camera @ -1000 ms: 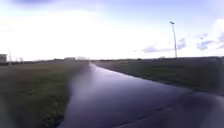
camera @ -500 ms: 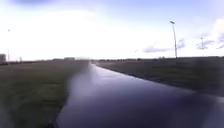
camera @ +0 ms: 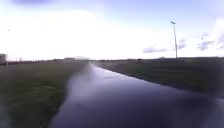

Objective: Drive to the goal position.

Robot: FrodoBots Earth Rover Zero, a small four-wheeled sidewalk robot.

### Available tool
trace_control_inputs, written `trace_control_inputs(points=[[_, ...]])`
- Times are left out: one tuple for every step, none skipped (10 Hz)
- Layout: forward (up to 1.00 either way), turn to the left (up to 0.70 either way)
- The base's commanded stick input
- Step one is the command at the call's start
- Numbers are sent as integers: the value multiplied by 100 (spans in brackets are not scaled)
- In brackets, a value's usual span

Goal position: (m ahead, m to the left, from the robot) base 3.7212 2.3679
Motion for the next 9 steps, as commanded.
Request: trace_control_inputs(points=[[45, 0], [45, 0], [45, 0], [45, 0], [45, 0], [45, 0], [45, 0], [45, 0], [45, 0]])
